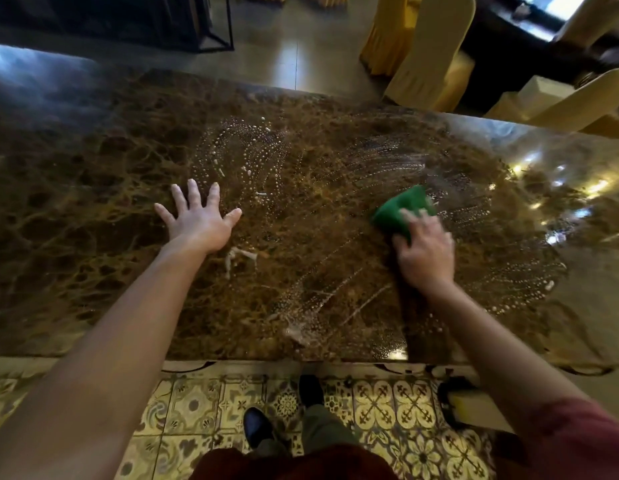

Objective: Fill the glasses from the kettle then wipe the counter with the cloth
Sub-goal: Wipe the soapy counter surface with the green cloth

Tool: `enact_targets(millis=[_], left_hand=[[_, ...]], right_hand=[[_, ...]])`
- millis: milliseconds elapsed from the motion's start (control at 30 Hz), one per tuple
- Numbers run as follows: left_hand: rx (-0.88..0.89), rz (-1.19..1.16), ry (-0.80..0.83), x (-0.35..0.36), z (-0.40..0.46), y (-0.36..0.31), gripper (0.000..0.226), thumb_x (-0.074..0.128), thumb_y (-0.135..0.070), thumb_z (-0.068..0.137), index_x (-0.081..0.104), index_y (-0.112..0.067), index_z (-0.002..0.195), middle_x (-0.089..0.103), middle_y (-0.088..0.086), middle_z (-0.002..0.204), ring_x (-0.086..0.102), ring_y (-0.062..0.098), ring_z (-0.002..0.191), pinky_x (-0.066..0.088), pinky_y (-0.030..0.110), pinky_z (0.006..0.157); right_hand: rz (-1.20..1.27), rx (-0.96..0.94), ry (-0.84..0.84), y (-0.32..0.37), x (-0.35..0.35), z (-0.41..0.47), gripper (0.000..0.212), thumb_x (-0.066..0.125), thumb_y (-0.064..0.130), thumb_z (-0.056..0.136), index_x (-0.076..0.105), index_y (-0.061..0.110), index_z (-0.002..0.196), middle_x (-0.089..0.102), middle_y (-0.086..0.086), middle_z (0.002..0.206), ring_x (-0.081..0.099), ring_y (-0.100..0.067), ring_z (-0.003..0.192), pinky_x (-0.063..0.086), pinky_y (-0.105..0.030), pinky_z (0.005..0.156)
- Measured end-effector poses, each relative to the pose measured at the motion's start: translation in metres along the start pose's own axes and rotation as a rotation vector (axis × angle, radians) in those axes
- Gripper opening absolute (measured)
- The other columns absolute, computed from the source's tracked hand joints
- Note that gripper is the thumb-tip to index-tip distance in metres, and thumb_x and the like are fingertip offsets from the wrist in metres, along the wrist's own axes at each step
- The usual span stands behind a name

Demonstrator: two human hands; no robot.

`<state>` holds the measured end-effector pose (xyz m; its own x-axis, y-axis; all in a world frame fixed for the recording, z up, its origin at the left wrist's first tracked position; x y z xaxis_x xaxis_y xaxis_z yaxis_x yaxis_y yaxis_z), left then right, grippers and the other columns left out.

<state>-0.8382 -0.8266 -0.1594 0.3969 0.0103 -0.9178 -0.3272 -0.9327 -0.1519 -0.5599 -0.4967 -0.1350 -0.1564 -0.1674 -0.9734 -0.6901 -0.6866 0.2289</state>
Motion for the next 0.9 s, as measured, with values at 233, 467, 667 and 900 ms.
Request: enact_targets(millis=[233, 467, 667, 900], left_hand=[[0.008, 0.017, -0.015, 0.003, 0.000, -0.002, 0.075, 0.016, -0.068, 0.101, -0.007, -0.032, 0.162, -0.021, 0.010, 0.169, -0.025, 0.035, 0.154, -0.013, 0.066, 0.120], [-0.001, 0.014, 0.003, 0.002, -0.001, 0.000, 0.076, 0.019, -0.069, 0.101, -0.006, -0.032, 0.162, -0.020, 0.009, 0.170, -0.024, 0.034, 0.154, -0.012, 0.065, 0.121], [0.019, 0.017, -0.013, 0.002, -0.002, 0.000, 0.076, 0.016, -0.070, 0.100, -0.006, -0.031, 0.163, -0.020, 0.010, 0.169, -0.025, 0.035, 0.154, -0.014, 0.065, 0.119], [0.004, 0.011, 0.006, 0.001, -0.002, -0.002, 0.076, 0.018, -0.069, 0.101, -0.006, -0.032, 0.163, -0.020, 0.010, 0.169, -0.025, 0.035, 0.154, -0.013, 0.065, 0.119]], right_hand=[[0.037, -0.004, -0.001, 0.087, 0.024, -0.030, 0.056, 0.042, 0.047, 0.102, 0.030, 0.039, 0.156, 0.020, -0.008, 0.172, 0.013, -0.032, 0.159, 0.009, -0.061, 0.126], [0.015, -0.631, 0.110, 0.180, 0.052, -0.162, 0.055, 0.043, 0.051, 0.102, 0.034, 0.042, 0.155, 0.029, -0.003, 0.170, 0.018, -0.029, 0.159, 0.010, -0.057, 0.128], [-0.020, -0.091, 0.017, 0.018, 0.012, -0.056, 0.057, 0.040, 0.051, 0.103, 0.028, 0.040, 0.158, 0.022, -0.003, 0.171, 0.016, -0.028, 0.159, 0.010, -0.058, 0.127], [0.026, 0.016, 0.033, 0.056, 0.017, -0.036, 0.061, 0.042, 0.050, 0.103, 0.022, 0.040, 0.161, 0.012, -0.006, 0.174, 0.008, -0.030, 0.160, 0.007, -0.058, 0.127]])
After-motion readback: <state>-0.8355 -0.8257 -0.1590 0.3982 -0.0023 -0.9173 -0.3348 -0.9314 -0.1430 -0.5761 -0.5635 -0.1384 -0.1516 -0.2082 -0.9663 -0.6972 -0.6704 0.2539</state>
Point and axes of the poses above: each hand's wrist, its own z-axis towards the middle knuckle, its own x-axis out of the palm, y = z × x, the point moved 9 cm from there along z, towards the middle knuckle
